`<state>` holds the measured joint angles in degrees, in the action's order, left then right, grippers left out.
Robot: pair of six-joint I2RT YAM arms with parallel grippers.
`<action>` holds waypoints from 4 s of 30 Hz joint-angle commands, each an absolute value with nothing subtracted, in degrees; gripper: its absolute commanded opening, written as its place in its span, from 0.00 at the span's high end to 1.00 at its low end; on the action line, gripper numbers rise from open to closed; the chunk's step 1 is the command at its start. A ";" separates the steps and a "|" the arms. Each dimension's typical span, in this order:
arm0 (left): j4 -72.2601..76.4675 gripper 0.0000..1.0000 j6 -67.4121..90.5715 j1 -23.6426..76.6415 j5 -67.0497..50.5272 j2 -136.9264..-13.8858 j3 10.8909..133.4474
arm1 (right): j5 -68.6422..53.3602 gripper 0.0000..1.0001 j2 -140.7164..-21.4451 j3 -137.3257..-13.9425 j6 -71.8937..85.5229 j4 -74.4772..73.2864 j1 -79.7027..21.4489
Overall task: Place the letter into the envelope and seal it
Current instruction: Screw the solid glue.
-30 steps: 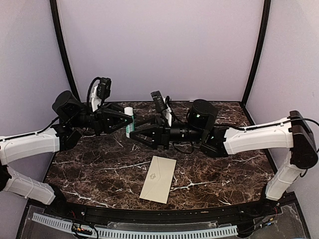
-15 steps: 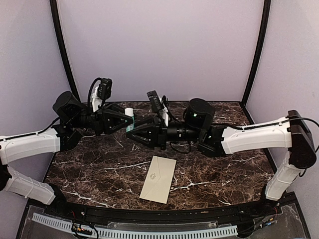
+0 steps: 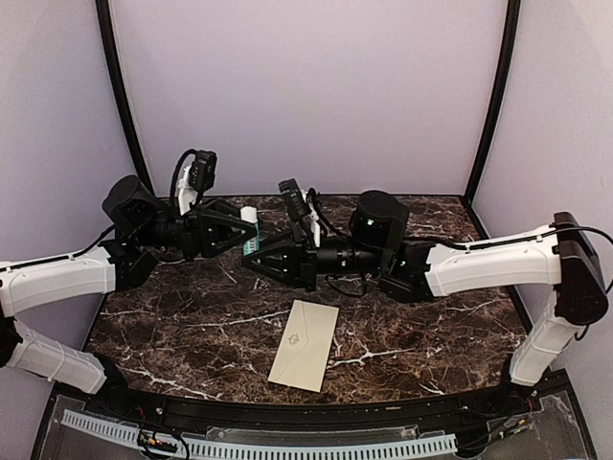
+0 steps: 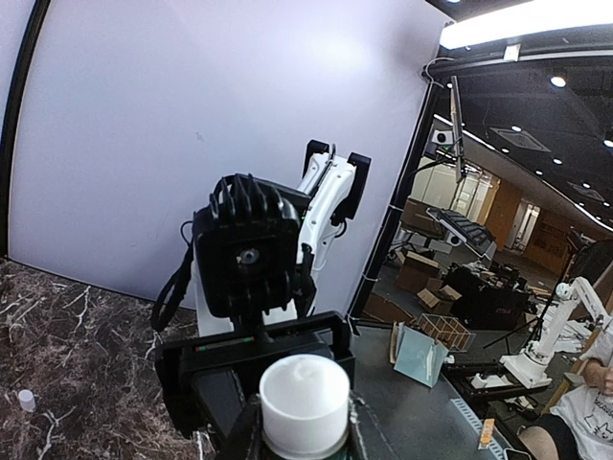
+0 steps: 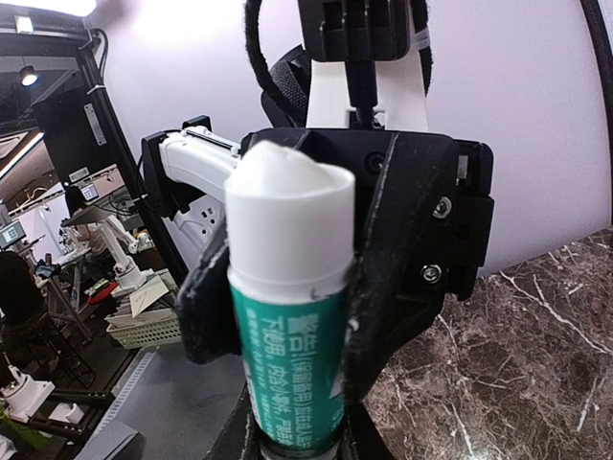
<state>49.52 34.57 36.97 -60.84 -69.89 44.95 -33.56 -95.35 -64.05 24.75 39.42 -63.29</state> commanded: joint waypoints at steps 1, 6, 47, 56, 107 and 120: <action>43.28 1.00 26.06 36.91 -55.66 -68.58 45.00 | -28.71 0.94 -91.73 -64.51 24.61 37.22 -64.35; 29.71 1.00 15.79 38.80 -44.27 -65.96 46.91 | -17.32 0.95 -90.67 -68.47 21.67 24.27 -64.37; 38.17 1.00 25.07 35.33 -52.50 -67.21 46.37 | -20.11 0.40 -85.20 -60.63 24.17 31.06 -61.57; 59.98 1.00 40.46 35.33 -66.18 -71.16 45.07 | -35.21 0.41 -90.38 -61.40 26.49 41.21 -61.65; 25.39 1.00 14.01 36.74 -36.48 -64.76 47.03 | -11.79 0.90 -93.91 -75.74 21.34 14.16 -63.77; 23.12 1.00 24.13 43.70 -13.53 -66.42 46.15 | 12.17 0.90 -101.83 -97.16 22.66 -15.85 -64.99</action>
